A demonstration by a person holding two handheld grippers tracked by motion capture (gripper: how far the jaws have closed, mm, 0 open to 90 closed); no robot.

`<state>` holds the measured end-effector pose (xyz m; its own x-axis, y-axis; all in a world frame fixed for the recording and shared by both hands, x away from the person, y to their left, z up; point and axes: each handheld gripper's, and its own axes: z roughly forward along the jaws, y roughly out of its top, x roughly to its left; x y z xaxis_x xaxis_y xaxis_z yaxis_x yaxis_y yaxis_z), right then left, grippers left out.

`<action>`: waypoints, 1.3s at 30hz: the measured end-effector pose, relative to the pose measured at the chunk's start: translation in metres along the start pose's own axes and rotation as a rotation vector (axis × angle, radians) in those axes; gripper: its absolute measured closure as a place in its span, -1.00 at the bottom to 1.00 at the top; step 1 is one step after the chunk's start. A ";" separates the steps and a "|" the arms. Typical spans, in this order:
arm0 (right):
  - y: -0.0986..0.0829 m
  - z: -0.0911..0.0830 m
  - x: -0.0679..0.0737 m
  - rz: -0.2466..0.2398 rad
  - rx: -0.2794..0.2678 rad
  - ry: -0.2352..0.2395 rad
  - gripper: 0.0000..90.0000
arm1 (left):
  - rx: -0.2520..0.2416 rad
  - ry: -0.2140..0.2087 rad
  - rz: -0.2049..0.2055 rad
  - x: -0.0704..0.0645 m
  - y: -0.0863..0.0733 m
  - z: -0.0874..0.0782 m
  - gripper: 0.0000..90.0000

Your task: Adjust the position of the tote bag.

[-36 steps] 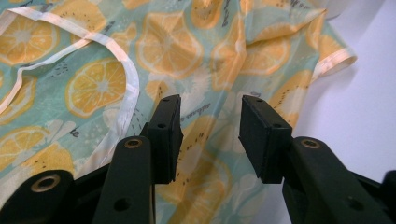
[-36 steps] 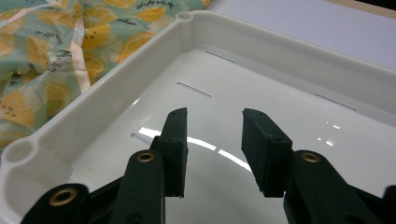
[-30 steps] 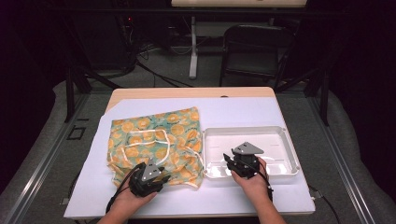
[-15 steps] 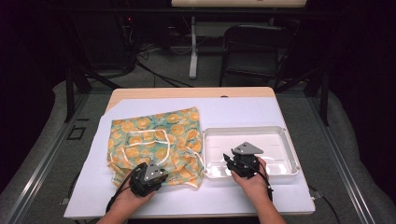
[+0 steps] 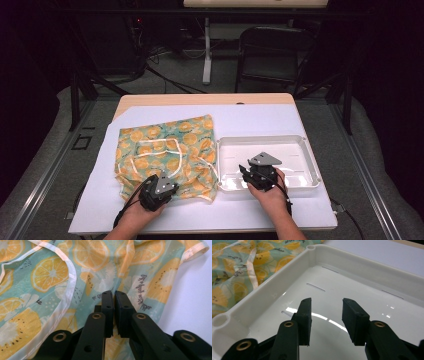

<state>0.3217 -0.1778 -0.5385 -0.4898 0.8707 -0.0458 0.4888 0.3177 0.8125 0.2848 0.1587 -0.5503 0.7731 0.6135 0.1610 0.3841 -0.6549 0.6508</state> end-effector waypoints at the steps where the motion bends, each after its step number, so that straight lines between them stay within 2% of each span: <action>1: 0.000 0.000 0.000 0.001 0.001 -0.001 0.32 | -0.001 0.001 -0.003 0.000 0.000 0.000 0.96; 9: 0.000 0.000 0.000 0.001 -0.001 -0.002 0.32 | 0.000 -0.005 -0.007 0.001 0.000 -0.002 0.99; 14: 0.000 0.000 -0.001 0.000 -0.001 -0.002 0.32 | -0.006 0.006 -0.008 0.001 0.000 -0.002 1.00; 20: 0.000 0.000 -0.001 0.002 -0.003 -0.002 0.32 | -0.017 0.001 -0.024 0.003 0.001 -0.005 1.00; 22: 0.000 0.000 -0.001 0.003 -0.002 -0.007 0.32 | -0.038 0.000 -0.038 0.004 0.002 -0.007 1.00; 26: 0.000 0.000 -0.001 0.006 -0.005 -0.010 0.32 | -0.065 0.038 -0.043 0.007 0.007 -0.012 1.00; 31: 0.000 0.000 -0.001 0.004 -0.006 -0.013 0.31 | -0.084 0.035 -0.072 0.014 0.011 -0.017 1.00; 35: 0.000 0.000 -0.001 0.004 -0.008 -0.013 0.31 | -0.126 0.058 -0.082 0.020 0.018 -0.026 1.00; 39: 0.000 -0.001 -0.001 0.003 -0.005 -0.016 0.31 | -0.144 0.072 -0.082 0.024 0.024 -0.029 1.00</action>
<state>0.3215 -0.1795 -0.5379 -0.4769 0.8774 -0.0526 0.4865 0.3133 0.8156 0.2973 0.1707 -0.5091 0.7023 0.6954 0.1523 0.3639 -0.5346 0.7628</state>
